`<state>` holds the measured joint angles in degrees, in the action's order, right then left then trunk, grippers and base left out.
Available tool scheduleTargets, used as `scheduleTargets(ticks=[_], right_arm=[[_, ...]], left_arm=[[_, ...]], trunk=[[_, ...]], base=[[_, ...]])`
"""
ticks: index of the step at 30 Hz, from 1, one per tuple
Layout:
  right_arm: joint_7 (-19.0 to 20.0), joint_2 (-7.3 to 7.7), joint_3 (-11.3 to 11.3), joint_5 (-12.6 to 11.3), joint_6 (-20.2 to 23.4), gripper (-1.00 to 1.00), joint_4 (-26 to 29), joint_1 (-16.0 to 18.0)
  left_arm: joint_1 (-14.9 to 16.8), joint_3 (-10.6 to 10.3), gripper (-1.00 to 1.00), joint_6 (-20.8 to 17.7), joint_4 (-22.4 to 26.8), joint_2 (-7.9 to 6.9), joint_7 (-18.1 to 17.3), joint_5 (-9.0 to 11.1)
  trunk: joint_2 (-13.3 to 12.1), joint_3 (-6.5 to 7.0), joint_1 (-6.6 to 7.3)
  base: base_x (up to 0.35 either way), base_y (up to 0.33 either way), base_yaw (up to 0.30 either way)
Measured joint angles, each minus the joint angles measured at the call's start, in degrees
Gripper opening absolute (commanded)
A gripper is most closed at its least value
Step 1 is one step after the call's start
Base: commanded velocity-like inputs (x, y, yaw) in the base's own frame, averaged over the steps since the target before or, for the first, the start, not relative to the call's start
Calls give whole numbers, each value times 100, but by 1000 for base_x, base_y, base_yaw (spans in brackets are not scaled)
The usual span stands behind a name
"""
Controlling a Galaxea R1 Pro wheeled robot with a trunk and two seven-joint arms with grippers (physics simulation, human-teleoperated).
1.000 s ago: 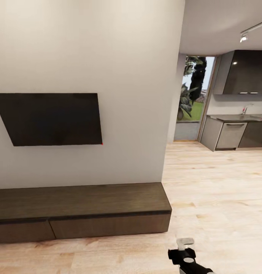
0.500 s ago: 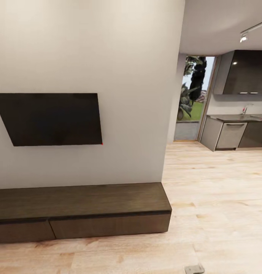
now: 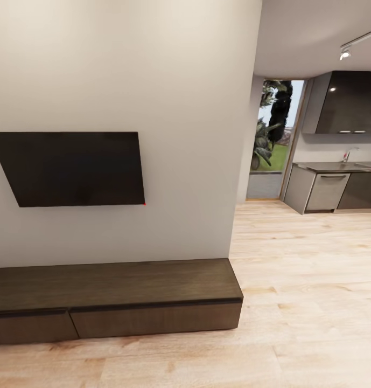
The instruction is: Place each of the two pumpkins and all three candles from the living room inside a cabinet in the living room (use any cabinet), then make sure every cabinet is closed, and position the cauldron so it is next to a table in the living room.
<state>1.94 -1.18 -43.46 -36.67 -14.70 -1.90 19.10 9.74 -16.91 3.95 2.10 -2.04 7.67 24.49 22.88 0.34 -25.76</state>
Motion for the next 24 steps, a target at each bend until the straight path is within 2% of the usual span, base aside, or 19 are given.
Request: scheduleTargets(ticks=[15,19,24], right_arm=[[134,10,-3,-34,-20,100,-8,-8],[138,8,-3,-280,-14,100,-2,-8],[140,8,-6,-372,8,100,-1,-7]], left_arm=[[-25,9,100,71,2,-32,7,36],[-25,9,100,69,0,-40,8,37],[-25,9,100,75,6,-52,8,11]], trunk=[[0,0,0],[0,0,0],[0,0,0]], base=[[0,0,0],[0,0,0],[0,0,0]])
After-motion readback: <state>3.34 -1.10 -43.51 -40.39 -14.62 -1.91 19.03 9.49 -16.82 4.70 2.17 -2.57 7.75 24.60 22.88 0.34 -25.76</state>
